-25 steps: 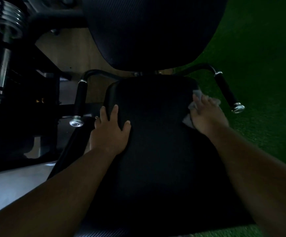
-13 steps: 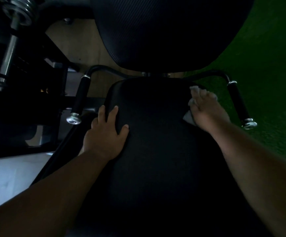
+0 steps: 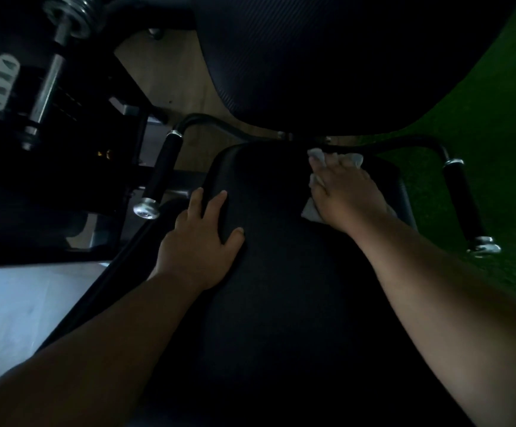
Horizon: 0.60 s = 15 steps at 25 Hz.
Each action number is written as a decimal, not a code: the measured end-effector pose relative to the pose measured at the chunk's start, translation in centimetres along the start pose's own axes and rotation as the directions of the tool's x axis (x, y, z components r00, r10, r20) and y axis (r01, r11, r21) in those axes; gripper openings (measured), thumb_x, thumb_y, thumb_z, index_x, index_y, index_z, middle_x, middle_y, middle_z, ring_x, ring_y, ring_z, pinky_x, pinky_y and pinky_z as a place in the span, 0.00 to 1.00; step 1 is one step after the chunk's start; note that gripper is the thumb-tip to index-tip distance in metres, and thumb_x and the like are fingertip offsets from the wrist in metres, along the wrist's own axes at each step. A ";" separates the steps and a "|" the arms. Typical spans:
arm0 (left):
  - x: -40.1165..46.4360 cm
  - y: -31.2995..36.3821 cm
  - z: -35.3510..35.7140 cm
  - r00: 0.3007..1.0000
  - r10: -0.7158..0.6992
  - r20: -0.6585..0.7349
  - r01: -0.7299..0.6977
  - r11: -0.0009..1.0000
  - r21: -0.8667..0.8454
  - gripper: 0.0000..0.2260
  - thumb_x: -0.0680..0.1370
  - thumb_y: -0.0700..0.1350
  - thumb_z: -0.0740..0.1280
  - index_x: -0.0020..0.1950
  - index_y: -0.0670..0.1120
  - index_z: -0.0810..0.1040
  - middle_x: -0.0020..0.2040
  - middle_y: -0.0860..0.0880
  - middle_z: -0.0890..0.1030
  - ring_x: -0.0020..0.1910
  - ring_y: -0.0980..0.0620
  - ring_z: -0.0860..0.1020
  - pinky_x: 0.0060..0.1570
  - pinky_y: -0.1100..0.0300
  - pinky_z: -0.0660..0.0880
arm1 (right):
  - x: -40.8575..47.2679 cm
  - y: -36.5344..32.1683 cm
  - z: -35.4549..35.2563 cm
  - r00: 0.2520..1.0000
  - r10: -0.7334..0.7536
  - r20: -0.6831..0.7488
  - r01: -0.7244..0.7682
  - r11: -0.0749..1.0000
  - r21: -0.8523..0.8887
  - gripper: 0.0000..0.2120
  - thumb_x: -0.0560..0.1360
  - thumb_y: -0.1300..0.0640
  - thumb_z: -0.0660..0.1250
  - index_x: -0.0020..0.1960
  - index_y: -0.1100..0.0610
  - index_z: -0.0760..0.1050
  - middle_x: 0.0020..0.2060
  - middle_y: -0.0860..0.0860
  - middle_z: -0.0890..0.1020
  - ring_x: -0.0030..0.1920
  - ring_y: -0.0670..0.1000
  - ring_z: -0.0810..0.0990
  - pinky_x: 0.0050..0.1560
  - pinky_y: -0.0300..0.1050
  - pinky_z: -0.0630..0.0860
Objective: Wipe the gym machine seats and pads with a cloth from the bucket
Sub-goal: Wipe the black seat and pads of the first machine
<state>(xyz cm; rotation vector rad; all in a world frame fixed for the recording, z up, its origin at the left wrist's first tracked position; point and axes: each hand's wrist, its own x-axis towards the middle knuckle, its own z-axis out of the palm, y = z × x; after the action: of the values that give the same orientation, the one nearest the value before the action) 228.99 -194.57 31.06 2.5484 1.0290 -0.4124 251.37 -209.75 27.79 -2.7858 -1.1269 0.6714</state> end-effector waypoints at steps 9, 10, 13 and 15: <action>0.0 -1.1 -0.6 0.983 -0.151 0.101 0.169 0.962 -0.215 0.47 0.72 0.72 0.61 0.82 0.51 0.46 0.81 0.49 0.55 0.77 0.48 0.61 0.67 0.46 0.67 | 8.4 -10.7 1.2 0.992 -0.116 0.042 0.116 0.993 -0.012 0.26 0.83 0.48 0.48 0.80 0.55 0.58 0.78 0.56 0.63 0.76 0.60 0.61 0.76 0.59 0.57; -0.4 -1.7 -0.8 0.979 -0.164 0.125 0.189 0.956 -0.225 0.47 0.72 0.73 0.61 0.82 0.52 0.47 0.81 0.50 0.57 0.76 0.48 0.63 0.66 0.46 0.68 | 8.6 -11.7 1.3 0.988 -0.148 0.046 0.149 0.989 -0.018 0.26 0.83 0.49 0.48 0.79 0.54 0.59 0.77 0.56 0.64 0.76 0.60 0.62 0.75 0.59 0.58; -3.1 -4.0 -1.4 0.970 -0.170 0.172 0.207 0.952 -0.226 0.44 0.71 0.76 0.57 0.81 0.55 0.50 0.78 0.52 0.64 0.72 0.48 0.70 0.62 0.48 0.72 | 8.2 -14.6 1.7 0.966 -0.254 0.056 0.257 0.965 -0.046 0.25 0.82 0.49 0.48 0.77 0.53 0.61 0.74 0.57 0.68 0.73 0.60 0.65 0.73 0.59 0.59; -5.9 -5.4 -1.5 0.969 -0.175 0.175 0.209 0.956 -0.204 0.42 0.72 0.76 0.55 0.80 0.57 0.52 0.76 0.53 0.66 0.70 0.49 0.72 0.61 0.49 0.72 | 6.5 -16.1 2.0 0.939 -0.336 0.078 0.342 0.936 -0.082 0.23 0.81 0.49 0.48 0.73 0.53 0.65 0.70 0.57 0.72 0.71 0.59 0.67 0.70 0.59 0.62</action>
<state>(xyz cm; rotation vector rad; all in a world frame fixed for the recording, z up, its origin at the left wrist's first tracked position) 221.25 -193.88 33.55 2.1917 1.1973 -0.5088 244.19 -193.81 27.07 -2.5564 -1.6407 0.6854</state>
